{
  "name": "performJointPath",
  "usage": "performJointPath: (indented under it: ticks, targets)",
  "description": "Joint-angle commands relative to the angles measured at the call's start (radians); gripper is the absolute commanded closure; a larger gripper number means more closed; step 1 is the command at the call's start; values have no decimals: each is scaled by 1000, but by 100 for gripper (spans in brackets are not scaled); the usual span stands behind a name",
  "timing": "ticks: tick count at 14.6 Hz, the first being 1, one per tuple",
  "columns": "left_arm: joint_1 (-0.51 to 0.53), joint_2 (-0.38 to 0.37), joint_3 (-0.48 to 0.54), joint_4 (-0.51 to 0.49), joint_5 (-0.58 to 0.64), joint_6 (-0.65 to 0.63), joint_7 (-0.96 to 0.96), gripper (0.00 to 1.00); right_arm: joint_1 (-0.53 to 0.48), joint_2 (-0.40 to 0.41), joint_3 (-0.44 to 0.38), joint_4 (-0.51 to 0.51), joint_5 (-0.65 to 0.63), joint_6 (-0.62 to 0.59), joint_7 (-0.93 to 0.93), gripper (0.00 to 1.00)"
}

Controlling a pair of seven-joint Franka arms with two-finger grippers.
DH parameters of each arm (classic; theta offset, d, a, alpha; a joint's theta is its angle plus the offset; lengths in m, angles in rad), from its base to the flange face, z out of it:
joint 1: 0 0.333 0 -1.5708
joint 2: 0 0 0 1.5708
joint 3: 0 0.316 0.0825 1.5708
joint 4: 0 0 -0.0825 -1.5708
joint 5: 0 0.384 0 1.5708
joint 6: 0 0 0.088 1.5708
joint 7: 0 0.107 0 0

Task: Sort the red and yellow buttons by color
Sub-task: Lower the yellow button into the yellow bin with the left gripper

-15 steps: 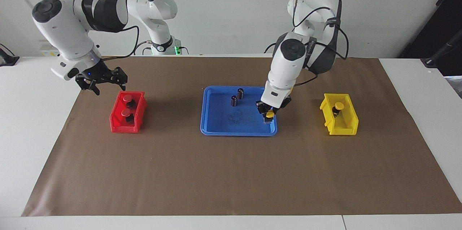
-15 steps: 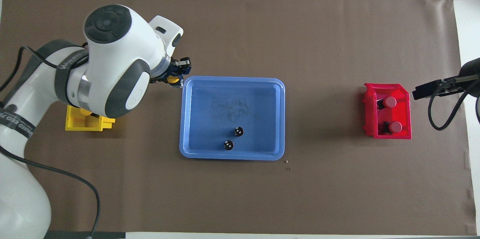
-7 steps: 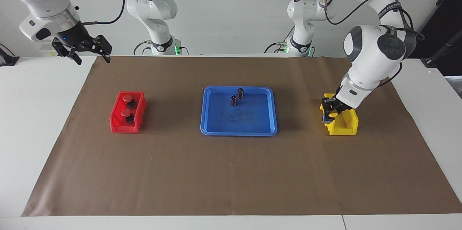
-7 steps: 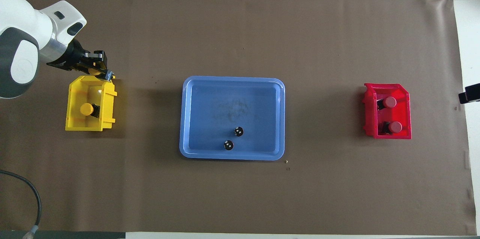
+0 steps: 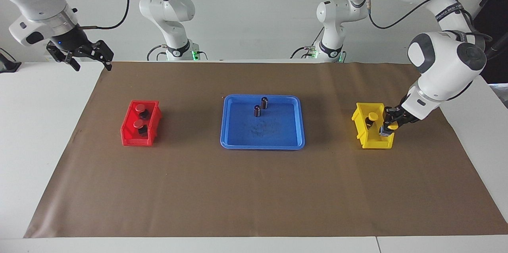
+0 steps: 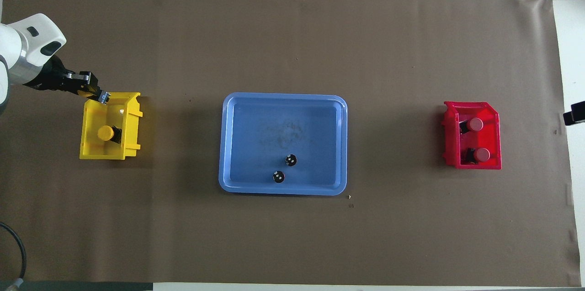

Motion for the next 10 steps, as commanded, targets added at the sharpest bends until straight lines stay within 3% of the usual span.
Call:
performJointPath:
  ticks: [1, 6, 10]
  targets:
    - [10, -80, -8, -141, -1, 88, 11, 99, 17, 17, -9, 22, -9, -8, 12, 0]
    - [24, -81, -10, -181, -3, 96, -4, 99, 50, 9, -12, 24, -9, -22, 51, 0]
    - [16, -74, -10, -245, -3, 214, -76, 99, 50, -6, -14, 13, -8, -34, 52, 0]
